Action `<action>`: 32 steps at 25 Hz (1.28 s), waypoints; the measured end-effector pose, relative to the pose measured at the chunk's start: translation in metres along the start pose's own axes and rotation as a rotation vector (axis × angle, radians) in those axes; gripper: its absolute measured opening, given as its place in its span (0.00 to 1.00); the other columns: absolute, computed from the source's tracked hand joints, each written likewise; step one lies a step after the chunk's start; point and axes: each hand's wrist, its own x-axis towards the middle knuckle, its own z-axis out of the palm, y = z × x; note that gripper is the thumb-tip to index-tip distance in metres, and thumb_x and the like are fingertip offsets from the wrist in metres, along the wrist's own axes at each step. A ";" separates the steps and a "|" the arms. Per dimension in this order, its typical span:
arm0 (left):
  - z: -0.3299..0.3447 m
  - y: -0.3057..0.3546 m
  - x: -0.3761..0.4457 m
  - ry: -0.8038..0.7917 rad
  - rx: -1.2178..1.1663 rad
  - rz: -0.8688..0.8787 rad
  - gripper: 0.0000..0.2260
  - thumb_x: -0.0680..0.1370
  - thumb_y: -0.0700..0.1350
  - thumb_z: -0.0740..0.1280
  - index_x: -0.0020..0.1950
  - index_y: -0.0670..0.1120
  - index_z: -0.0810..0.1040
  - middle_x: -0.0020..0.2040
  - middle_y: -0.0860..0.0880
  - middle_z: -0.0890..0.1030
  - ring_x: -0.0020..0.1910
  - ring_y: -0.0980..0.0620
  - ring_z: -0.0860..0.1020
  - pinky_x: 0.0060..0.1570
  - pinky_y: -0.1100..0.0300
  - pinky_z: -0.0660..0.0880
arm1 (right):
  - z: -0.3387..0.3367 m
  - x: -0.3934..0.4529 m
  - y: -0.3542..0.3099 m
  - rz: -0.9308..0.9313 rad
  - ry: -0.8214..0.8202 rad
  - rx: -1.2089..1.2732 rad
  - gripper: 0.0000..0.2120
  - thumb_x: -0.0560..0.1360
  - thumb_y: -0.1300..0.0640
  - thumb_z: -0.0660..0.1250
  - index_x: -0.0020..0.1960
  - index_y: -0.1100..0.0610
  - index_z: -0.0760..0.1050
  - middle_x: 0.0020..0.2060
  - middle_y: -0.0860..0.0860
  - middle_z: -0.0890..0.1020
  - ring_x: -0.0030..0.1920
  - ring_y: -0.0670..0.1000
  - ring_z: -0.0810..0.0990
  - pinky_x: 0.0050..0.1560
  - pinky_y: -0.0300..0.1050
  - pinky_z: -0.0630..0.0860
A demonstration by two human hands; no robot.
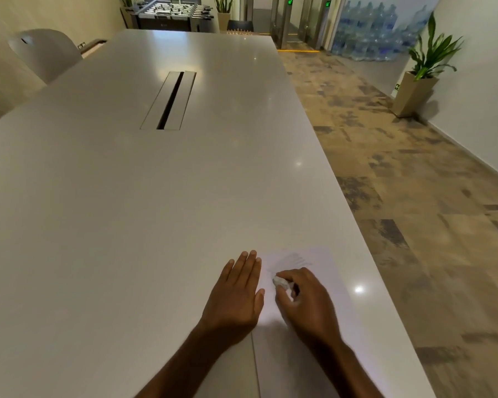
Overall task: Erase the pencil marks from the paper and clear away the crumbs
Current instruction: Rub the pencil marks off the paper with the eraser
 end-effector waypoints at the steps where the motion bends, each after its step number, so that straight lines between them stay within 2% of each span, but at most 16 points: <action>1: 0.003 -0.002 0.000 0.009 0.011 0.008 0.32 0.81 0.61 0.29 0.82 0.47 0.42 0.83 0.49 0.42 0.82 0.51 0.40 0.80 0.48 0.47 | 0.005 0.003 -0.003 -0.030 -0.042 -0.004 0.08 0.80 0.48 0.71 0.58 0.45 0.81 0.53 0.38 0.82 0.51 0.41 0.80 0.55 0.37 0.80; 4: 0.010 -0.005 -0.002 0.093 0.091 0.089 0.26 0.87 0.53 0.49 0.80 0.39 0.59 0.81 0.40 0.59 0.81 0.42 0.56 0.76 0.42 0.63 | 0.005 0.027 -0.006 0.028 0.000 0.032 0.07 0.81 0.47 0.70 0.57 0.46 0.82 0.52 0.41 0.82 0.51 0.42 0.81 0.56 0.38 0.81; 6: 0.013 -0.006 -0.003 0.197 0.100 0.131 0.23 0.86 0.49 0.57 0.78 0.37 0.65 0.78 0.38 0.65 0.79 0.40 0.61 0.73 0.41 0.67 | 0.000 0.039 -0.005 0.071 0.093 0.035 0.06 0.81 0.48 0.71 0.57 0.47 0.83 0.51 0.42 0.83 0.50 0.42 0.81 0.54 0.39 0.82; 7: 0.013 -0.005 -0.004 0.233 0.086 0.128 0.23 0.86 0.49 0.58 0.78 0.38 0.66 0.78 0.39 0.65 0.79 0.41 0.62 0.73 0.42 0.66 | 0.001 0.039 -0.004 0.059 0.082 0.028 0.06 0.81 0.49 0.71 0.56 0.47 0.83 0.50 0.42 0.83 0.50 0.41 0.81 0.54 0.39 0.82; 10: 0.008 -0.004 -0.003 0.237 0.077 0.083 0.25 0.85 0.53 0.54 0.79 0.41 0.65 0.79 0.42 0.65 0.80 0.44 0.61 0.76 0.45 0.64 | 0.009 0.028 -0.008 -0.055 -0.095 0.022 0.04 0.80 0.49 0.71 0.55 0.45 0.83 0.49 0.39 0.81 0.49 0.40 0.79 0.52 0.37 0.80; 11: 0.007 -0.003 -0.003 0.226 0.075 0.070 0.25 0.85 0.54 0.53 0.79 0.42 0.65 0.79 0.43 0.65 0.80 0.45 0.61 0.76 0.45 0.63 | 0.009 0.032 -0.007 -0.050 -0.102 0.028 0.04 0.80 0.49 0.71 0.55 0.45 0.83 0.49 0.39 0.82 0.50 0.41 0.80 0.52 0.37 0.80; 14: 0.008 -0.004 -0.002 0.220 0.056 0.040 0.26 0.85 0.55 0.53 0.79 0.43 0.66 0.79 0.44 0.65 0.79 0.45 0.63 0.76 0.45 0.64 | 0.005 0.049 -0.007 0.053 0.045 0.048 0.07 0.81 0.47 0.71 0.56 0.47 0.83 0.50 0.41 0.83 0.49 0.41 0.81 0.53 0.36 0.81; 15: 0.008 -0.003 -0.002 0.221 0.053 0.036 0.26 0.85 0.55 0.52 0.79 0.43 0.66 0.79 0.44 0.65 0.79 0.46 0.63 0.76 0.45 0.64 | 0.005 0.048 -0.008 0.048 0.049 0.040 0.07 0.81 0.47 0.71 0.56 0.47 0.83 0.50 0.41 0.83 0.49 0.40 0.80 0.52 0.35 0.80; 19: 0.010 -0.003 -0.002 0.218 0.060 0.037 0.26 0.84 0.54 0.55 0.80 0.43 0.64 0.80 0.44 0.63 0.80 0.46 0.60 0.77 0.46 0.62 | 0.009 0.031 -0.011 -0.052 -0.130 0.044 0.02 0.80 0.48 0.72 0.52 0.41 0.81 0.47 0.37 0.81 0.48 0.40 0.80 0.50 0.35 0.79; 23: 0.009 -0.004 -0.002 0.197 0.072 0.021 0.27 0.84 0.56 0.54 0.80 0.43 0.65 0.80 0.44 0.64 0.79 0.45 0.62 0.77 0.45 0.62 | 0.004 0.048 -0.012 0.060 0.076 0.021 0.03 0.81 0.48 0.71 0.53 0.45 0.82 0.46 0.39 0.81 0.47 0.40 0.80 0.51 0.35 0.79; 27: 0.006 -0.002 -0.001 0.179 0.083 0.024 0.28 0.83 0.54 0.55 0.80 0.43 0.63 0.80 0.44 0.63 0.80 0.46 0.60 0.76 0.45 0.63 | 0.013 0.024 -0.016 -0.030 -0.086 0.021 0.01 0.80 0.47 0.71 0.51 0.42 0.81 0.46 0.37 0.80 0.47 0.40 0.79 0.49 0.35 0.78; 28: 0.005 -0.002 -0.001 0.168 0.085 0.014 0.28 0.83 0.54 0.54 0.80 0.43 0.63 0.81 0.44 0.62 0.80 0.46 0.60 0.76 0.45 0.62 | 0.008 0.029 -0.013 0.000 -0.054 0.005 0.01 0.80 0.46 0.71 0.50 0.42 0.82 0.45 0.37 0.81 0.46 0.40 0.80 0.49 0.37 0.80; 31: 0.004 -0.001 -0.001 0.137 0.083 -0.010 0.28 0.84 0.56 0.51 0.81 0.43 0.62 0.81 0.44 0.62 0.80 0.45 0.60 0.77 0.45 0.62 | -0.013 0.054 -0.005 0.123 0.176 -0.036 0.07 0.82 0.48 0.70 0.46 0.47 0.83 0.40 0.39 0.81 0.42 0.41 0.81 0.46 0.43 0.83; 32: 0.004 0.000 -0.001 0.132 0.080 -0.010 0.28 0.84 0.56 0.50 0.81 0.43 0.62 0.81 0.44 0.62 0.80 0.45 0.60 0.77 0.45 0.62 | -0.013 0.052 -0.006 0.128 0.180 -0.037 0.07 0.82 0.48 0.70 0.46 0.47 0.82 0.40 0.39 0.81 0.42 0.41 0.80 0.46 0.43 0.83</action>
